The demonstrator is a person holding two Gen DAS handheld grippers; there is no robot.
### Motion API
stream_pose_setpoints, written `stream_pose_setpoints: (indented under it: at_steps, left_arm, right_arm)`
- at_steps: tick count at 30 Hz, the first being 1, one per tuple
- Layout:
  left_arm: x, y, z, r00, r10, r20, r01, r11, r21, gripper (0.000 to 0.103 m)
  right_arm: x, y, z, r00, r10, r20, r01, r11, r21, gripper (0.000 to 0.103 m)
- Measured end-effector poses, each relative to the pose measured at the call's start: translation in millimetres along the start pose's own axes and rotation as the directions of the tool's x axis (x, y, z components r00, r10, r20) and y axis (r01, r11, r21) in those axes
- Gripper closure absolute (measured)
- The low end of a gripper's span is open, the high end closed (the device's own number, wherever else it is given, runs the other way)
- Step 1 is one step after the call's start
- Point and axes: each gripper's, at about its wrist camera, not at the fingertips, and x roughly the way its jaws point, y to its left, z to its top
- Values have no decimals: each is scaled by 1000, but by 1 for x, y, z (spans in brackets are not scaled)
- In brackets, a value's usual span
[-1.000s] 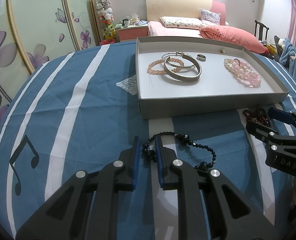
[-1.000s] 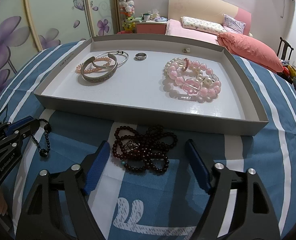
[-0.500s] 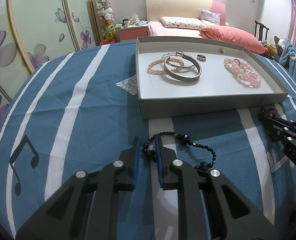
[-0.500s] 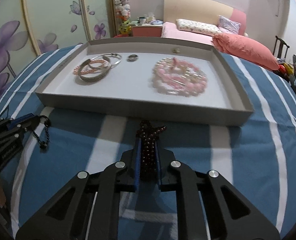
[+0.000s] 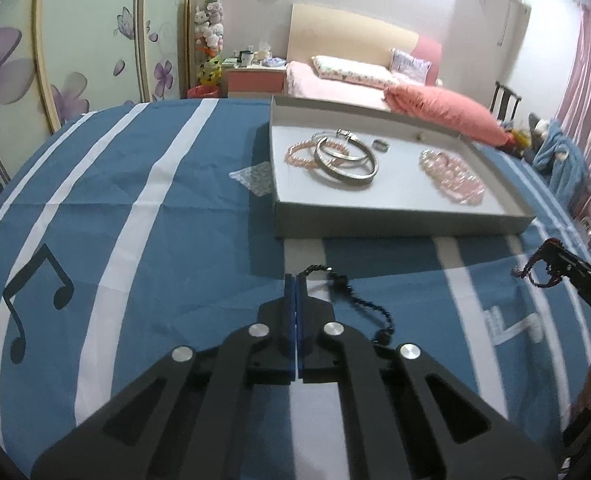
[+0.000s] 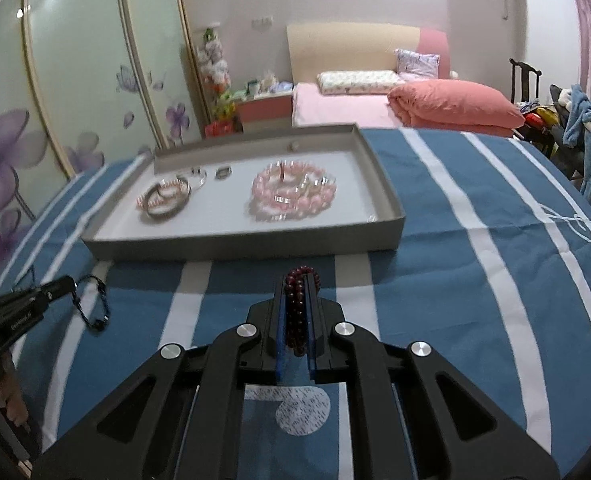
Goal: Organize jewelry
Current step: 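Grasp and lift the dark bead strand with the right tool while the left tool lifts the black bracelet, then carry the dark bead strand and black bracelet over the grey tray with both tools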
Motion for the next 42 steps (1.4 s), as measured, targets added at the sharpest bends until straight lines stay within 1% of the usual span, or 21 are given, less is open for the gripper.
stream_pose_setpoints:
  at_steps: [2,4,8,23,29,34,38,42]
  left_arm:
    - [-8,1,0,999,-27,20,28,999,-20,102]
    - [-15,1,0,998,-36,46,38,999,-30,101]
    - [-31,-7,-1,994,-27,103,28,1000,-5,102]
    - [-59,-15,2,981,-71,181,73,997,-2,102]
    - [-71,-21,2,972,-81,218,82,997,8,102]
    - [-84,-31,1,962,-81,262,77,997,29,102]
    - [-94,-40,0,949,-62,308,48,997,53,102]
    - [-104,-51,3,932,-31,362,3,997,78,102]
  right_arm:
    - [-7,-1,1,1000,6,26,-6,1000,4,94]
    - [-14,0,3,999,14,53,-14,1000,6,94]
    - [-22,4,6,996,22,90,-23,1000,1,94]
    - [-37,12,6,987,50,156,-52,999,6,94]
    - [-50,15,9,974,59,218,-61,998,4,94]
    - [-60,18,11,961,60,270,-64,998,4,94]
    - [-70,22,12,945,54,321,-55,998,-8,94]
    - [-75,26,16,930,44,365,-41,999,-17,94]
